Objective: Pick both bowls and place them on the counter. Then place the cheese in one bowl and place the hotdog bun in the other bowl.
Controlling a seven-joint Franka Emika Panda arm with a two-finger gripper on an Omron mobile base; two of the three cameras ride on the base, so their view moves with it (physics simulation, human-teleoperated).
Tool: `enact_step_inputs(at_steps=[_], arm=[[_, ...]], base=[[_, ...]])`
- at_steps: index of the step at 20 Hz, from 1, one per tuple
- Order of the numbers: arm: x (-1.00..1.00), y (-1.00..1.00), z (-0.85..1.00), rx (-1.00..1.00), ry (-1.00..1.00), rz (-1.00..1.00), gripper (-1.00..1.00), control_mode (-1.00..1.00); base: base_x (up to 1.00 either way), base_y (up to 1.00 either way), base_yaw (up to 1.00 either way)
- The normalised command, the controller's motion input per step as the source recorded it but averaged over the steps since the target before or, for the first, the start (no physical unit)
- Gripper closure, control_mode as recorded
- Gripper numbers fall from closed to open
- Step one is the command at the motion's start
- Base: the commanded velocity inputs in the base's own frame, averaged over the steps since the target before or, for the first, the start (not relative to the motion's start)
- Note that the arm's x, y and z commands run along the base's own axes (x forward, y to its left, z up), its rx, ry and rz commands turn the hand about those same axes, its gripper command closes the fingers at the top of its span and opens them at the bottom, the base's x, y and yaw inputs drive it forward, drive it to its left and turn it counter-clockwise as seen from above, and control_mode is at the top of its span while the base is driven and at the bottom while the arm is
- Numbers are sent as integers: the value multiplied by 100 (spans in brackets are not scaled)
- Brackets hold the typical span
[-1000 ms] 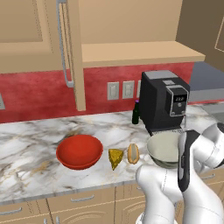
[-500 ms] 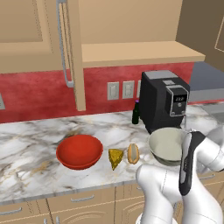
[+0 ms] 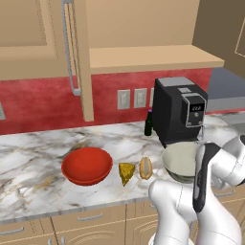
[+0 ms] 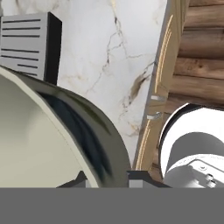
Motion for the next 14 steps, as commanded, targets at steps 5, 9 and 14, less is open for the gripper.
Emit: enact_step_inputs(at_steps=[5,9,14], arm=[[12,-6,-4,0,7,0,100,-100],[6,-4,-2,0,0,0,100,-100],[0,0,-11,1,0,0,100,-100]], base=[[0,0,0],[0,0,0],[0,0,0]])
